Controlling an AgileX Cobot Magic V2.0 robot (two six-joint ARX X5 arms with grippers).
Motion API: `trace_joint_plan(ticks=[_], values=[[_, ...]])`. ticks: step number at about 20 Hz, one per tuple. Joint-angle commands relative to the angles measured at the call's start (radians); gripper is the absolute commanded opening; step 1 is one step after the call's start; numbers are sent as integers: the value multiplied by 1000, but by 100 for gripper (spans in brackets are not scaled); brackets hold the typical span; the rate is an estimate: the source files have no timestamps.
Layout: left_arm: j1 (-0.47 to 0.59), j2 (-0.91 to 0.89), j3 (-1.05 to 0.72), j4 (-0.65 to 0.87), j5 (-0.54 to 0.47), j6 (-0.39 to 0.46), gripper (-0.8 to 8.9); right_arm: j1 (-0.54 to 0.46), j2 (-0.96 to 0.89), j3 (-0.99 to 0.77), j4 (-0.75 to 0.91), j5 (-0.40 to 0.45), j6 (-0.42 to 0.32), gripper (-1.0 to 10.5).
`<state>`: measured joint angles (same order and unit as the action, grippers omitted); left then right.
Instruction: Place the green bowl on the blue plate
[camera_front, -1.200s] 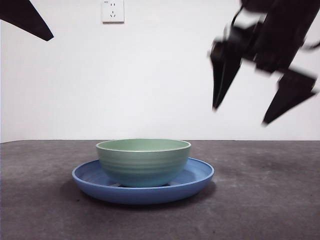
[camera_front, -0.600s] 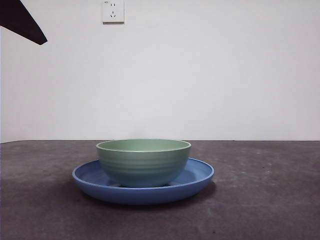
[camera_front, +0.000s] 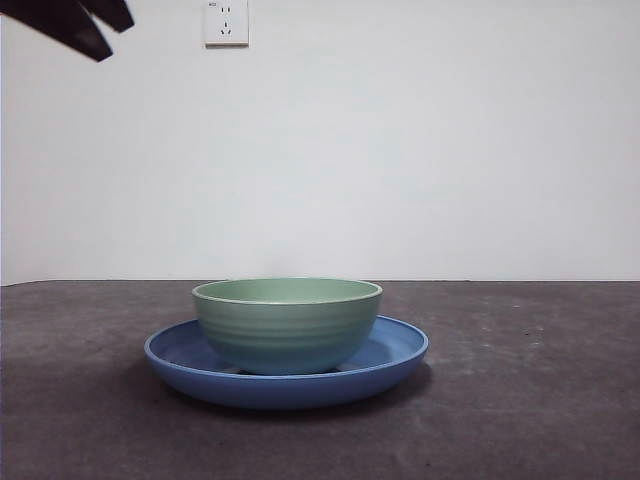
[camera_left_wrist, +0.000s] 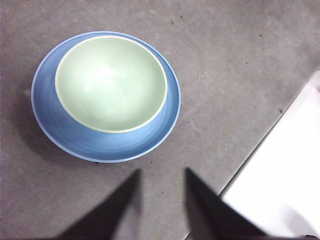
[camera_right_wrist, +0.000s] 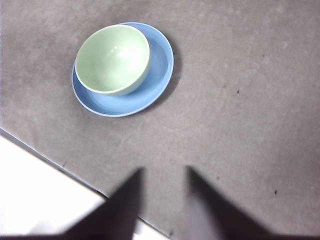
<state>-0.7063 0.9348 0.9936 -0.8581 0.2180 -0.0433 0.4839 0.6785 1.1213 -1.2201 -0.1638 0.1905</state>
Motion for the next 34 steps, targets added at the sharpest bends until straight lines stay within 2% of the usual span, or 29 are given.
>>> trace_joint_plan(ticks=[1,14,16,17,21,23,25,27,28,31,34], values=[[-7,5,15,19,7,1,53,7,5,17,36,0,4,40],[15,-14,6,31,6,18,51,7,5,18,74,8,4,40],[78,-82,-71,160,6,144,51,7,5,18,74,8,4,40],[124,-135,-145,273,7,158,51,7,5,18,74,8,4,40],[304,-360,-500,746,7,155,51,7,5,18,74,8,4,40],[387,-474,-666,900,6,154,51,7,5,18,74,8,4,40],[494,-579,-802,999,-3,68,51,7,5,18,74,8,4,40],[583,-653,-889,1014,-63,-42,51,7,5,18,74,8,4,40],[608,-679,-919,1012,-89,-56,51,7,5,18,74,8,4,40],[623,-728,-969,988,-157,-51,51,7,5,18,74,8,4,40],[626,-782,-982,869,-229,-48,51,7,5,18,74,8,4,40]])
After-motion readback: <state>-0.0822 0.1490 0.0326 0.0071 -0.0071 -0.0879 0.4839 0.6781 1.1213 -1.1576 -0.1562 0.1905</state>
